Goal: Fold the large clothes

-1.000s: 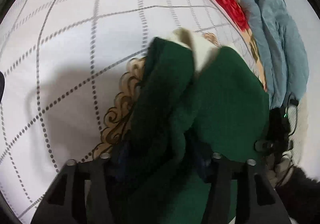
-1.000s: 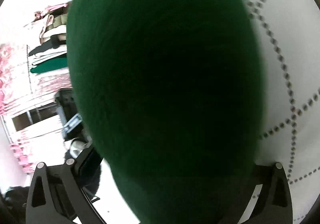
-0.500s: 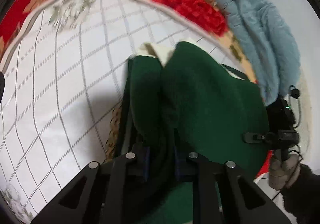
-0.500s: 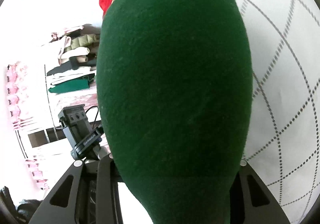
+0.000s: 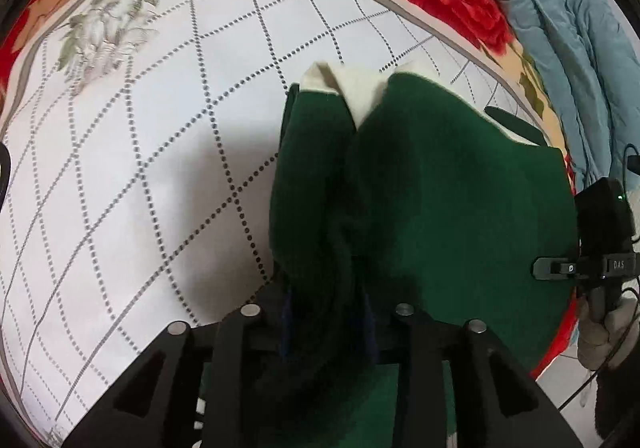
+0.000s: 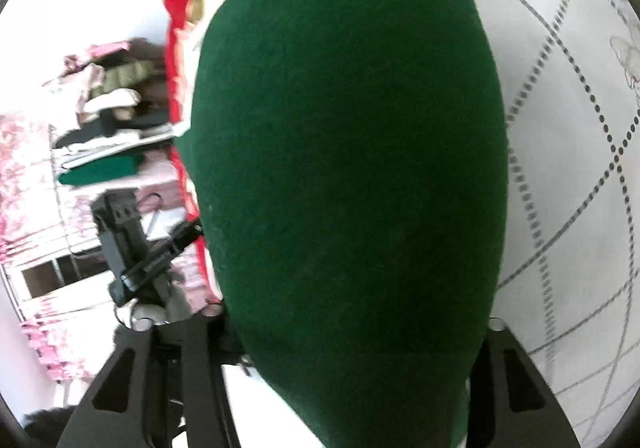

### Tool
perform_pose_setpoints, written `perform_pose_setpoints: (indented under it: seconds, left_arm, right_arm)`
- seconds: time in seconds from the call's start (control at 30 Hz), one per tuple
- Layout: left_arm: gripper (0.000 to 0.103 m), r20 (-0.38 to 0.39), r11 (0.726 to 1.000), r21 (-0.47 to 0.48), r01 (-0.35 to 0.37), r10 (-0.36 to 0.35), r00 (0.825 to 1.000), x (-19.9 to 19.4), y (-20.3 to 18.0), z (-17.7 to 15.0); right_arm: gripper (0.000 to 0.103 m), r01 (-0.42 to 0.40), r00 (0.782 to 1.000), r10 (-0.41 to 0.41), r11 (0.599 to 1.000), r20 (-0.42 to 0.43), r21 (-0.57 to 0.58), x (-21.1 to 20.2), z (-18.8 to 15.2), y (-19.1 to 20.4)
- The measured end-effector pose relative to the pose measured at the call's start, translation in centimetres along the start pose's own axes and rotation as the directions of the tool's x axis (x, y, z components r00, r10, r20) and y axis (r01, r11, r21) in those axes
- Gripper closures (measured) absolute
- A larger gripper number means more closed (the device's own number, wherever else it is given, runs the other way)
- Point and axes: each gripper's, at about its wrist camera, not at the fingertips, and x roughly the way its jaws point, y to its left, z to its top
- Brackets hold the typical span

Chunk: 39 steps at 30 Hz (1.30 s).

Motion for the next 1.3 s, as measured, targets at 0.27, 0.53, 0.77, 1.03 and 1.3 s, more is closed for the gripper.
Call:
perform_pose_setpoints:
  seconds: [0.27,0.53,0.77,1.03,1.3]
  left_arm:
    - [0.000,0.010,0.999,-0.036,0.022,-0.022,1.000,1.7,2.7,-0.2]
    - [0.001,-0.031,0.979,-0.067,0.191,-0.193,0.981,2.0,3.0,0.3]
    - [0.008,-0.133,0.956,0.002,0.293,-0.290,0.948,4.1,-0.2,-1.2]
    - [0.067,-0.060,0.961,0.001,0.277,-0.276,0.959,1.1,-1.7,-1.5]
    - [0.052,-0.099,0.960,-0.004,0.280,-0.279,0.955,3.7,-2.8,-0.3]
  right_arm:
    - [0.013,0.041,0.999,-0.040,0.994,0.010,-0.104,2.1,0.3,1.4]
    - [0.010,0.056,0.997,-0.049,0.992,0.062,-0.111,2.3,0.1,0.5]
    - [0.015,0.019,1.000,-0.018,0.998,0.014,-0.056,2.2,-0.2,-3.0]
    - [0.047,-0.118,0.993,0.117,0.992,0.030,0.038,1.9,-0.9,-3.9]
    - [0.007,-0.046,0.998,0.044,0.998,0.050,0.047,2.9,-3.0,-5.4]
